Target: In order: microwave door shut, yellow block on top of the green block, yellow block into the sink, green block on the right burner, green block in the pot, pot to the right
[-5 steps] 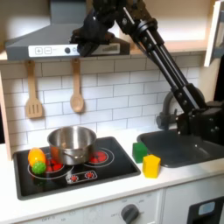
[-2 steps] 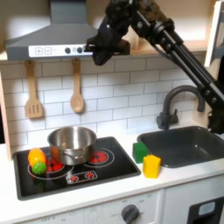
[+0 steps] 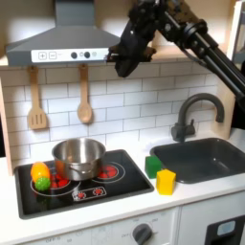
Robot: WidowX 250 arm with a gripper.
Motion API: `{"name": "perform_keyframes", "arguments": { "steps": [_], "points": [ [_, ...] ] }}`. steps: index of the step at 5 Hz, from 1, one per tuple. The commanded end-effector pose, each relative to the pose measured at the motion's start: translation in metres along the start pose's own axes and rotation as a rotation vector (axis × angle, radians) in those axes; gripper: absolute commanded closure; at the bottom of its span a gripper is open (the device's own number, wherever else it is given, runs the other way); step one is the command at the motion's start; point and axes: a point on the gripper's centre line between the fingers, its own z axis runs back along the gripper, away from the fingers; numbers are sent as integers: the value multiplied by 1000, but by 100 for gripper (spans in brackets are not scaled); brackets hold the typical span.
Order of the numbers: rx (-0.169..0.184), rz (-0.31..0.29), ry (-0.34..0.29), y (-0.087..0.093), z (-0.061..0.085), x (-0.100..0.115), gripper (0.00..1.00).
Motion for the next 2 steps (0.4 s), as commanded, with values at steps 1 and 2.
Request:
{"name": "perform_keyframes", "arguments": {
  "steps": [1,2],
  "points": [
    [-13,6,81,-12,15,-36,100],
    [-12,5,151,-16,23,-65,100]
  ]
}}
